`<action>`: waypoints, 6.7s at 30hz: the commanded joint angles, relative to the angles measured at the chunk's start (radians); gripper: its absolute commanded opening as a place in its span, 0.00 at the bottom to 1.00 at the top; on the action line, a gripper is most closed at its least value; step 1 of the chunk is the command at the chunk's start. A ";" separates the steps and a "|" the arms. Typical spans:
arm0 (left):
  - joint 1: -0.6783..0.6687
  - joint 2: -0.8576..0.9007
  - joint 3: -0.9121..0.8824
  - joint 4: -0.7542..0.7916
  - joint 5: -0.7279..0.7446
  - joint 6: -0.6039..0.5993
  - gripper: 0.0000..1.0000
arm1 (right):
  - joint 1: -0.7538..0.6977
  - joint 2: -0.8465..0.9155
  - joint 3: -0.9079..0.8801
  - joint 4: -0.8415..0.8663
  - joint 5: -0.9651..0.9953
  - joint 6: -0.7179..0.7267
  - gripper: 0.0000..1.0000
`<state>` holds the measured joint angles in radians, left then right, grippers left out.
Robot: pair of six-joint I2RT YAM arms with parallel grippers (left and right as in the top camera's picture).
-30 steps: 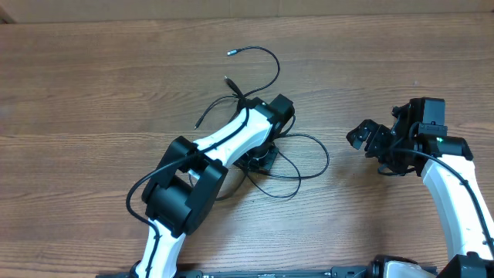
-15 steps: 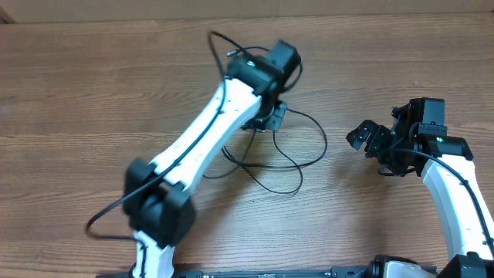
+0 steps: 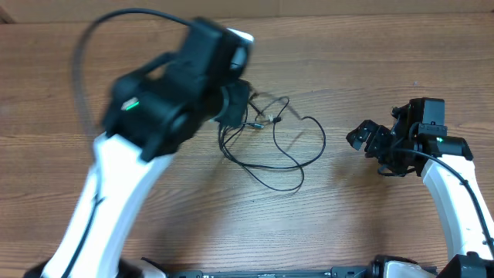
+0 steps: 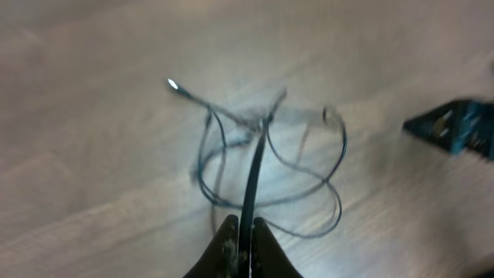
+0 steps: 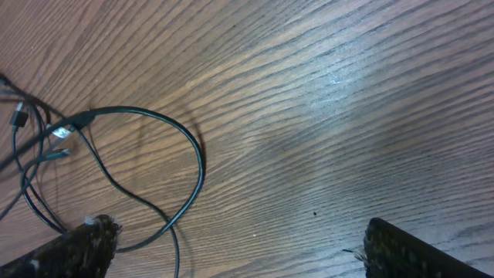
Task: Untangle cables
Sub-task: 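Lift the left gripper off the cables and move it back left, then lower the left gripper onto the pile's left edge and grasp a strand, then lift and pull the grasped black cable leftward out of the pile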
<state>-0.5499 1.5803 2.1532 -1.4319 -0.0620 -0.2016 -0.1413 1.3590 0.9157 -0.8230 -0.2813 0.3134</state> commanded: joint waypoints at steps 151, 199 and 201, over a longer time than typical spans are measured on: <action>0.450 -0.001 -0.008 -0.112 -0.100 -0.259 0.04 | 0.008 0.005 0.000 0.002 -0.001 -0.005 1.00; 0.764 -0.225 0.234 0.017 -0.261 -0.159 0.04 | 0.008 0.006 0.000 0.002 -0.001 -0.008 1.00; 0.840 -0.214 0.233 0.002 -0.296 -0.258 0.04 | 0.008 0.006 0.000 0.002 0.000 -0.008 1.00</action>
<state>0.2081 1.3460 2.3787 -1.4212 -0.2462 -0.2951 -0.1413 1.3598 0.9157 -0.8268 -0.2806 0.3130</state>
